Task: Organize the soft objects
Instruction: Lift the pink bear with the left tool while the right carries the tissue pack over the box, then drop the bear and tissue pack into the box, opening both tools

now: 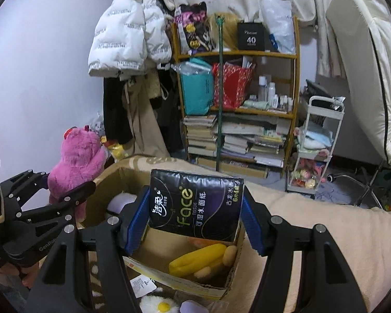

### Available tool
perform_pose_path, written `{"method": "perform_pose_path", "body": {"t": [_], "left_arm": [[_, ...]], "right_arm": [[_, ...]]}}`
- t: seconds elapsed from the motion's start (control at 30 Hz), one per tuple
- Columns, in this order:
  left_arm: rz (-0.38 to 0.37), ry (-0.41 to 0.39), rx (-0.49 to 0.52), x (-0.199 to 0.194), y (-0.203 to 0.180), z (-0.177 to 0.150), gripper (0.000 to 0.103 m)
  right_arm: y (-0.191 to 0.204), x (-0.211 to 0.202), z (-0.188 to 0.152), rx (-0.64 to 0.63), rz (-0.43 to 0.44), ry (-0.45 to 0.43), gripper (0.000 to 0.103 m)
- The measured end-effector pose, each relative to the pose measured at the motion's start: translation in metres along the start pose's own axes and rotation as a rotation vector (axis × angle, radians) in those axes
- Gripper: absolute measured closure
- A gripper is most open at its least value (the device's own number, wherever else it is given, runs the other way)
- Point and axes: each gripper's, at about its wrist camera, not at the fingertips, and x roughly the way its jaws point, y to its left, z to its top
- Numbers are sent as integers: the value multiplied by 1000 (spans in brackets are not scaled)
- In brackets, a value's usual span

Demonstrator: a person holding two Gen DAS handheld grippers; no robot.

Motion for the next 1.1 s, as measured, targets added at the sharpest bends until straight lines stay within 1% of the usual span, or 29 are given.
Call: {"method": "perform_pose_path", "body": {"t": [0.2,0.33,0.47,0.57,0.63,0.77,0.87,1.03,1.07,1.1], "left_arm": [[-16,26,-3,7,-1,-7,56],[-29,15,-1,7,-1,-7,56],[-41,10,-6,5,-1,-8,56],[-29,-19,-13,0,-1,-8,56],[-49,-42,-26,-6,1,-7,56],[-70,-59,-36,-11,1,-4,56],[-88,-44,-36,-7,0,-6,56],[-112,12,-13,1,-9,-10,53],[-110,13,-7,2,-10,-10,50],[-102,9,-1,2,-12,-10,47]], "right_arm": [[1,13,-8,-6,8,37,34],[-1,18,-13,14,40,55,34],[-2,23,-17,26,51,71,34],[-1,25,-19,21,47,79,34],[-1,26,-20,19,47,83,34],[-2,26,-19,26,51,79,34],[-3,27,-20,30,50,82,34],[-6,30,-21,62,68,103,33],[-7,30,-21,68,68,105,31],[-8,30,-22,72,66,108,28]]}}
